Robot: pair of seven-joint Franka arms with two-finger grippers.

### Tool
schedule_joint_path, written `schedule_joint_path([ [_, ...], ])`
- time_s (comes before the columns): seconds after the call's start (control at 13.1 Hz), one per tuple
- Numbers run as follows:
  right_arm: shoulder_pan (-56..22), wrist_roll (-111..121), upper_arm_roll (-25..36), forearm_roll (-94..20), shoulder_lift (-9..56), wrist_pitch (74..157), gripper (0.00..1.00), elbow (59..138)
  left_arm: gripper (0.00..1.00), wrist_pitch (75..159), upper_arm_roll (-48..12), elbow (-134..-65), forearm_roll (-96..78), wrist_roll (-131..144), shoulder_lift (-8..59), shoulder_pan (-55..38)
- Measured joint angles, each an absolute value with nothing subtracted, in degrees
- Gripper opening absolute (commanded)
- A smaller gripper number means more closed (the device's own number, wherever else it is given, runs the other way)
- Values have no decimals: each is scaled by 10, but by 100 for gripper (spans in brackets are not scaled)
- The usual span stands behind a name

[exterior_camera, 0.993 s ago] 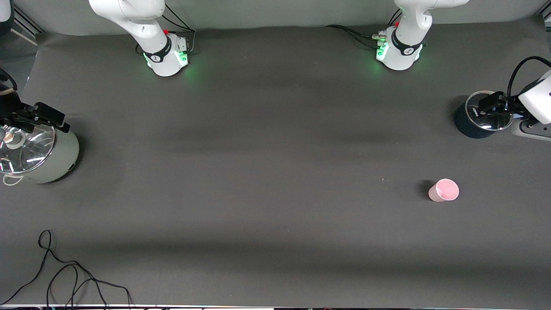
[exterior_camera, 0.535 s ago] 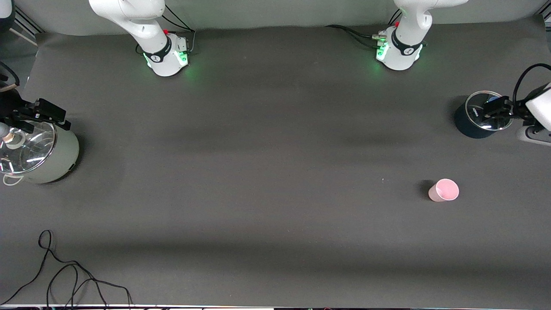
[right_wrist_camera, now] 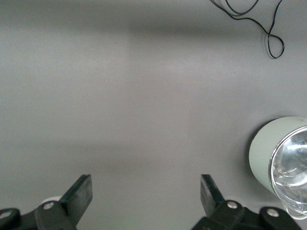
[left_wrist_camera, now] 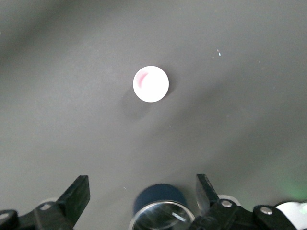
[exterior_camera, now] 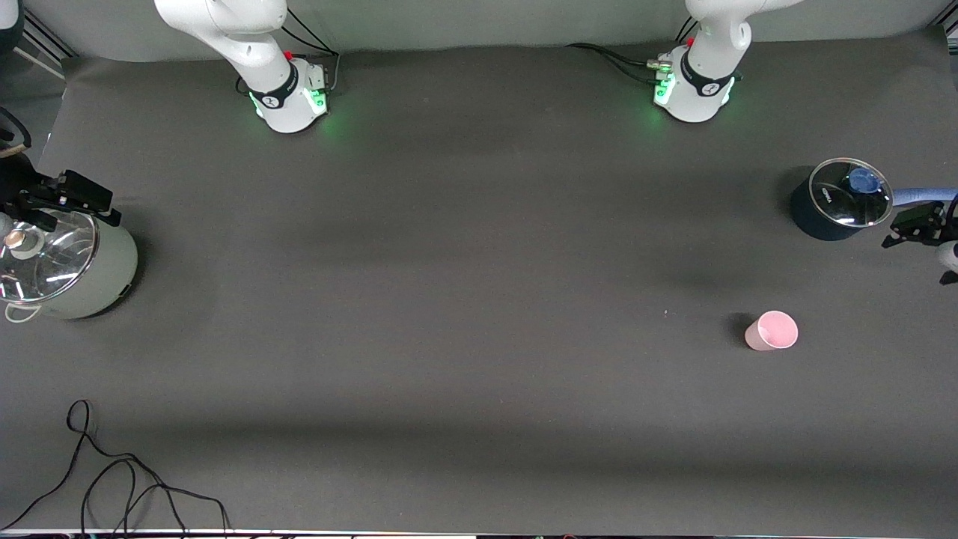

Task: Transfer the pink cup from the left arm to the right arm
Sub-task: 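Lower the left gripper beside the pink cup and open it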

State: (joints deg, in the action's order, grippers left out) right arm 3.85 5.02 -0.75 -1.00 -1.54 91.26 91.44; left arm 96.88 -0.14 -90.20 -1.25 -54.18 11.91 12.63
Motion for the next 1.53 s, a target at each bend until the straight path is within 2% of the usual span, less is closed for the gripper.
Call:
schedule_joint_path([
  [0.23, 39, 50, -7, -10, -15, 913, 100, 913, 99, 1005, -1, -907, -44, -628, 147, 148],
  [0.61, 39, 50, -7, -10, -15, 912, 100, 912, 98, 1088, -1, -970, -144, -815, 186, 196],
  [0.92, 39, 50, -7, -10, -15, 912, 100, 912, 97, 1125, -1, -979, -252, -1009, 268, 237],
  [1.53, 39, 50, -5, -10, -15, 912, 100, 912, 94, 1128, -4, -979, -439, -1271, 395, 262],
])
